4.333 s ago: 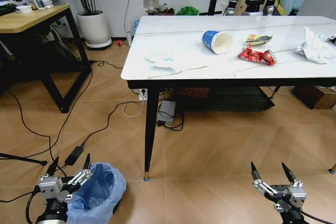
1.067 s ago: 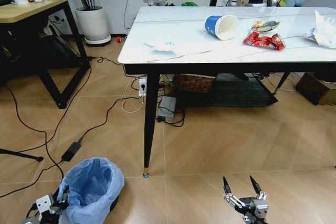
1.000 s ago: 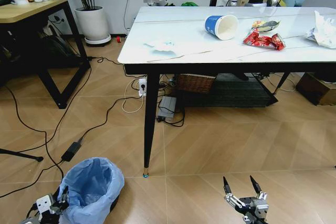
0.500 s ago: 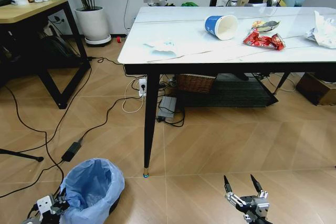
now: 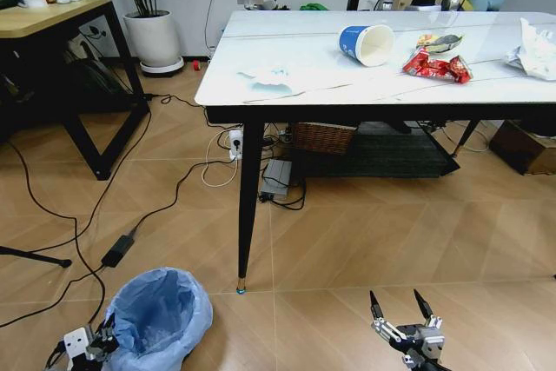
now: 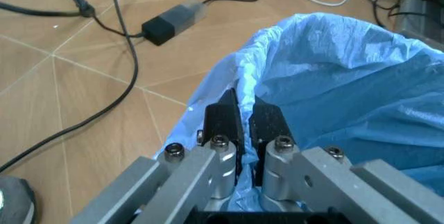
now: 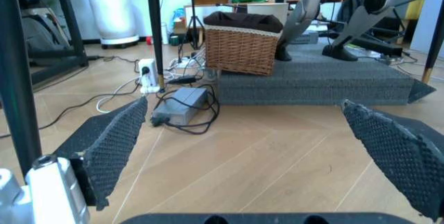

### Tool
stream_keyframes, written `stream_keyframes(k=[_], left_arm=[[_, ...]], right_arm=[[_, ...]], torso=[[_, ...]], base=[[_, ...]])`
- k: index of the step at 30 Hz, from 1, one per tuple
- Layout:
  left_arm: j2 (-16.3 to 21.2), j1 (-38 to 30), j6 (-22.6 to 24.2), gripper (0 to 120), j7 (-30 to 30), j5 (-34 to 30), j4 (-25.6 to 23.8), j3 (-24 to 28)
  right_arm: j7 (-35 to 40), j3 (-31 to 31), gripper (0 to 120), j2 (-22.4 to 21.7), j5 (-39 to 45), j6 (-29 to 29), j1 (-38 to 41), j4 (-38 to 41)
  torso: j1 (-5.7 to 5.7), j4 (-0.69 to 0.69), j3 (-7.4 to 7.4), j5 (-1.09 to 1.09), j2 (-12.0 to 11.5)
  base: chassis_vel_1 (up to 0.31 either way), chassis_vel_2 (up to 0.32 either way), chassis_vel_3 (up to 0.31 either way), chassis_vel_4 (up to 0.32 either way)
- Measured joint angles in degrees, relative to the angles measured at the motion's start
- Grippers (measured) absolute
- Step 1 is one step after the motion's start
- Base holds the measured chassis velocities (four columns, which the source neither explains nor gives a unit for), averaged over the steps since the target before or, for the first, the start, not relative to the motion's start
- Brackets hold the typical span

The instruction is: Pick up the trash bin and place the trash from the table into it.

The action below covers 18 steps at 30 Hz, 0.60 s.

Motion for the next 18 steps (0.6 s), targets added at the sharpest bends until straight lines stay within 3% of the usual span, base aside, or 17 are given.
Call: stream_keyframes(k=[12,18], left_arm=[[-0.7,3.7,0.6,0,0.2,-1.6,-7.2,1.1],[-0.4,6.5,1.7,0,-1.0,-4.8,-14.0,1.2]], right_arm=[[0.2,0.7,100,-0.1,-0.5,0.2,0.4,-0.4],[0.4,1.4,100,-0.2,-1.4,0.0,0.7,-1.0]], torso=[[0.0,0.0,0.0,0.02,0.0],[0.0,-0.01,0.0,0.02,0.0]], base=[[0.0,0.0,0.0,0.0],[0.0,0.0,0.0,0.0]])
